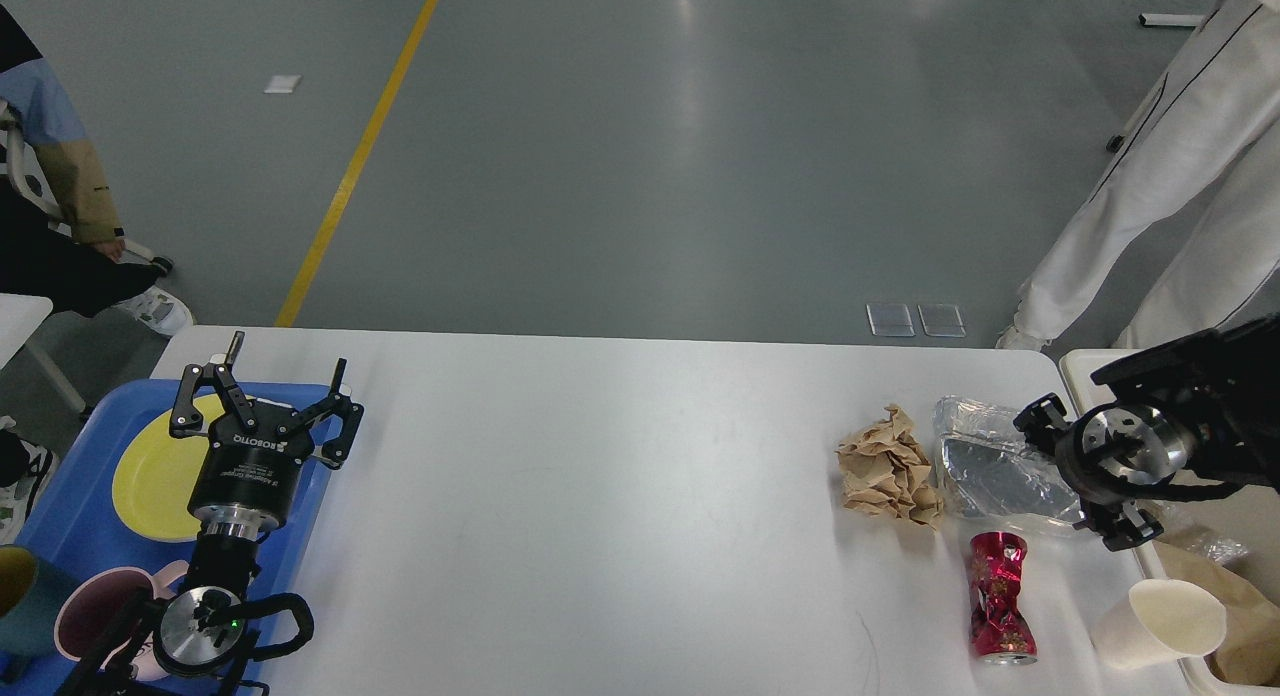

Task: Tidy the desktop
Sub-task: 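Lower the right gripper and grasp the clear plastic bag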

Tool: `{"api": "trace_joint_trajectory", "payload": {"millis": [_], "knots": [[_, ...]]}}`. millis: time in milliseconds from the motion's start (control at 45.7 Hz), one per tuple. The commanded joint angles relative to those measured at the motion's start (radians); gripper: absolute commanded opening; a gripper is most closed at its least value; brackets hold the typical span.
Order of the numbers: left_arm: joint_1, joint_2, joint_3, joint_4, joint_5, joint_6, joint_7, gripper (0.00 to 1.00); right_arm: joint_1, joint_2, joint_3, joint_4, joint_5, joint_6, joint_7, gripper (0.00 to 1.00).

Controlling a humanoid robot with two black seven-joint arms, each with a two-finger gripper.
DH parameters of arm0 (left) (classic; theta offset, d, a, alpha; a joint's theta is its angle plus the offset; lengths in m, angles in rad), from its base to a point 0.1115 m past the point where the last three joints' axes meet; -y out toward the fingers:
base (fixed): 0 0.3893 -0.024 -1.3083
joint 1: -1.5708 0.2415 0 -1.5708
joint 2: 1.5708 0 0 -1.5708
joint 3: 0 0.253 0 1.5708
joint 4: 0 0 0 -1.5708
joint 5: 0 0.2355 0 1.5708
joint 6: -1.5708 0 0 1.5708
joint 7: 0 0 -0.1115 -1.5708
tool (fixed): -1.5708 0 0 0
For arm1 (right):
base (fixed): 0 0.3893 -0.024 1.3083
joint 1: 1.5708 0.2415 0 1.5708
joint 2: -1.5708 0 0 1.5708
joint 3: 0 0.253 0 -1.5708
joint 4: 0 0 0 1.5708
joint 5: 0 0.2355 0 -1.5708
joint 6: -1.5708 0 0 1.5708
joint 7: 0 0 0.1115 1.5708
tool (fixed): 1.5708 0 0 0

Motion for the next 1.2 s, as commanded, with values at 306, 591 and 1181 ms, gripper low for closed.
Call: {"api": "trace_joint_trajectory", "payload": {"millis": [306, 591, 1181], "knots": [[-0.001, 0.0, 0.0, 0.0, 0.0, 0.0, 0.0, 0.96, -0.098, 0.002, 0.042, -0.098, 0.002, -0.019, -0.009, 0.85], [0.001, 0.0, 0.0, 0.0, 0.0, 0.0, 0.0, 0.96, -0.244, 0.01, 0.118, -0.219, 0.002, -0.009, -0.01, 0.85], [-0.001, 0.0, 0.0, 0.0, 0.0, 0.0, 0.0, 0.96, -0.399, 0.051, 0.195, -0.419, -0.002, -0.025, -0.01, 0.51]]}}
